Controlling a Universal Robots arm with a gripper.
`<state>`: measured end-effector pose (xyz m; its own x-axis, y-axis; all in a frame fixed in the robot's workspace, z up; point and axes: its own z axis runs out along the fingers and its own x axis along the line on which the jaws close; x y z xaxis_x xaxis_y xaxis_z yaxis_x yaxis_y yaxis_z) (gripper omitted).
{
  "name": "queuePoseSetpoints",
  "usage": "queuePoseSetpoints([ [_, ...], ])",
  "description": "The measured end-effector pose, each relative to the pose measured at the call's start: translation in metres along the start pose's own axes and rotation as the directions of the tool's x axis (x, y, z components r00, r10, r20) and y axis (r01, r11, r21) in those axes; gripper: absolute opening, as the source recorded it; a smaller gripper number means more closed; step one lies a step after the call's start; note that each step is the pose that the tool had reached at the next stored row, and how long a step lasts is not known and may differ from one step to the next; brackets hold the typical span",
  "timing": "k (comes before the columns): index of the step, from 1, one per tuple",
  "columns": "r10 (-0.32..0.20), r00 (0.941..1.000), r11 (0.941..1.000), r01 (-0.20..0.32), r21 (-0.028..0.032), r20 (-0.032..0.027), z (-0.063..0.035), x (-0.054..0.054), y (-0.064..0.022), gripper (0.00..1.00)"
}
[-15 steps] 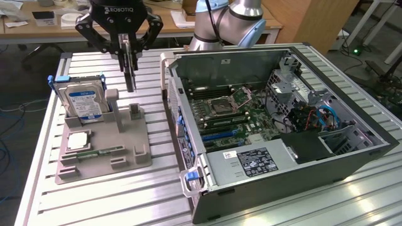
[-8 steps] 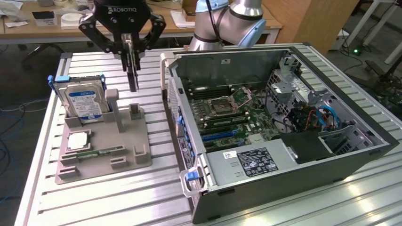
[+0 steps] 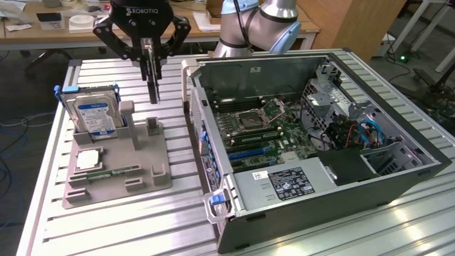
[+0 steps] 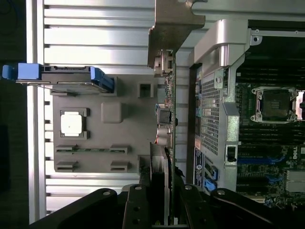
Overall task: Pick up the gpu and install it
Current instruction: 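Pick up the gpu and move the gpu toward the slot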
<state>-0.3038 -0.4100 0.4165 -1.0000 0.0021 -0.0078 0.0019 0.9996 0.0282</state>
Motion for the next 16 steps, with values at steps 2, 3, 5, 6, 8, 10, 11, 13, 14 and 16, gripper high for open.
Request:
queuePoseSetpoints([
  [2,0.000,1.0000,1.0000,0.000,0.0000,0.0000,0.0000,-0.0013,0.0000,0.27],
  [3,0.000,1.0000,1.0000,0.000,0.0000,0.0000,0.0000,-0.0020,0.0000,0.27],
  [5,0.000,1.0000,1.0000,0.000,0.0000,-0.0001,0.0000,-0.0030,0.0000,0.27],
  [6,0.000,1.0000,1.0000,0.000,0.0000,0.0000,0.0000,-0.0035,0.0000,0.27],
  [8,0.000,1.0000,1.0000,0.000,0.0000,0.0000,0.0000,-0.0045,0.0000,0.27],
  [10,0.000,1.0000,1.0000,0.000,0.0000,0.0000,0.0000,-0.0055,0.0000,0.27],
  [11,0.000,1.0000,1.0000,0.000,0.0000,-0.0001,0.0000,-0.0061,0.0000,0.27],
  [13,0.000,1.0000,1.0000,0.000,0.0000,-0.0001,0.0000,-0.0069,0.0000,0.27],
  [14,0.000,1.0000,1.0000,0.000,0.0000,0.0000,0.0001,-0.0071,0.0000,0.27],
  [16,0.000,1.0000,1.0000,0.000,0.0000,0.0000,0.0001,-0.0081,0.0000,0.27],
])
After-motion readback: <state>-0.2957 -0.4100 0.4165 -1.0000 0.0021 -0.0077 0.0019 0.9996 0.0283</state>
